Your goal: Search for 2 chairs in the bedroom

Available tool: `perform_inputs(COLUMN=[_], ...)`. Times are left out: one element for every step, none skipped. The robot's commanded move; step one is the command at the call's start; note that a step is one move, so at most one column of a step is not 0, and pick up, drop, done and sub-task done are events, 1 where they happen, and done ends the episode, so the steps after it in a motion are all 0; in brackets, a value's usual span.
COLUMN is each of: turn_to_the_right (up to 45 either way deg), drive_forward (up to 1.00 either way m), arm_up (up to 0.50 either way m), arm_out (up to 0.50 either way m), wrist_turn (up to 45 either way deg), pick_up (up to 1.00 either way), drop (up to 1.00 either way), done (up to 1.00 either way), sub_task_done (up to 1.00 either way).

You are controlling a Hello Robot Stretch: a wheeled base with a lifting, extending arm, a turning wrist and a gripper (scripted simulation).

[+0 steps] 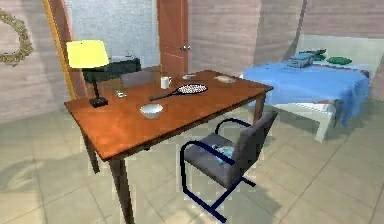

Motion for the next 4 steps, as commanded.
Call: perform_inputs(turn_to_the_right=[0.0,12.0,0.0,-45.0], drive_forward=[0.30,0.00,0.00,0.00], arm_up=[0.00,0.00,0.00,0.00], arm_out=[0.00,0.00,0.00,0.00], wrist_turn=[0.0,0.0,0.0,0.0], pick_up=[0.00,0.00,0.00,0.00], drop=[0.00,0.00,0.00,0.00], done=[0.00,0.00,0.00,0.00], sub_task_done=[0.00,0.00,1.00,0.00])
